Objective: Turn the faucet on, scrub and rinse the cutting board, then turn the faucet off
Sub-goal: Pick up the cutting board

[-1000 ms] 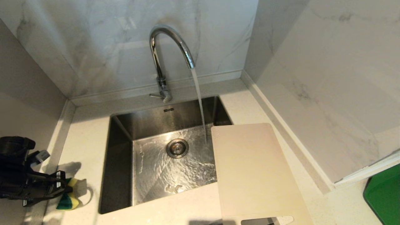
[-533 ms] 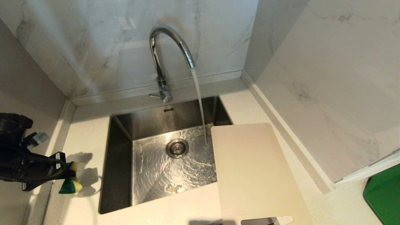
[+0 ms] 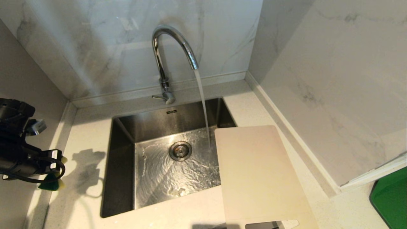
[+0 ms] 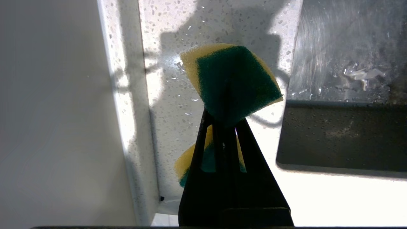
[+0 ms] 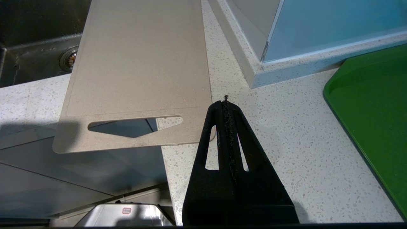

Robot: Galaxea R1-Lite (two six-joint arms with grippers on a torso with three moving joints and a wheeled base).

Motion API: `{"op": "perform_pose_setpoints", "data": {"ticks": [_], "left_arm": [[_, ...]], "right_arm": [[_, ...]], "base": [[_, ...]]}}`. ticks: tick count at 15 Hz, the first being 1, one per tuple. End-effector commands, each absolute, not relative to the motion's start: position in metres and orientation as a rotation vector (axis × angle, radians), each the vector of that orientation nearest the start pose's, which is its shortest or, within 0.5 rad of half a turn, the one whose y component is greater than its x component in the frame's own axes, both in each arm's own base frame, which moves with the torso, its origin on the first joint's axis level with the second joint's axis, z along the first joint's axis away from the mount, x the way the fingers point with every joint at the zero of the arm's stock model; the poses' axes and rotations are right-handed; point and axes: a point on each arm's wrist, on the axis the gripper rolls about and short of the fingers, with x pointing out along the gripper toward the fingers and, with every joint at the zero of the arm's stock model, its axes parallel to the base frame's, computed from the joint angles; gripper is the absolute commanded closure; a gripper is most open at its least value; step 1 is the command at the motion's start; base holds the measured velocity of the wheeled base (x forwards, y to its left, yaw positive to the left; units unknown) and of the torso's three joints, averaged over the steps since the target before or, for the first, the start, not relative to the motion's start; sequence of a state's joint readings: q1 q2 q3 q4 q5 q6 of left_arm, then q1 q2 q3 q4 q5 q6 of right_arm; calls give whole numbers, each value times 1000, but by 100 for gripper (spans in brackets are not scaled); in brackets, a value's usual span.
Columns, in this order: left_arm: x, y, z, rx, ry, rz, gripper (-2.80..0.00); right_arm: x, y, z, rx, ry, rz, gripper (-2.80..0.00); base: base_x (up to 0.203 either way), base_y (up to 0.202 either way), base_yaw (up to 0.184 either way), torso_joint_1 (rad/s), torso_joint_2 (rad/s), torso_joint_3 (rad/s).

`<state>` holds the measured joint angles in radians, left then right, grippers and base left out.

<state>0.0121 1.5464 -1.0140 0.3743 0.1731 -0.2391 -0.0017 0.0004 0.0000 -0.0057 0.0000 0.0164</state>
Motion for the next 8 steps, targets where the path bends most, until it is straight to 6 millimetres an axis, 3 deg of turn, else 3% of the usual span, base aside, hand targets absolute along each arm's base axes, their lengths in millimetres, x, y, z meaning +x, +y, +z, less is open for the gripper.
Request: {"op": "perform_pose_setpoints", "data": {"ticks": [1,8], "left_arm": [[242,6,196,-144,880,281,0],[240,4,198,-161,882,169,0]], "right_arm": [[-23,0,76,17,-6,-1,0],[-23,0,76,17,-5,-1,0]], "base": [[0,0,0,0,0,0],[0,0,0,0,0,0]]}}
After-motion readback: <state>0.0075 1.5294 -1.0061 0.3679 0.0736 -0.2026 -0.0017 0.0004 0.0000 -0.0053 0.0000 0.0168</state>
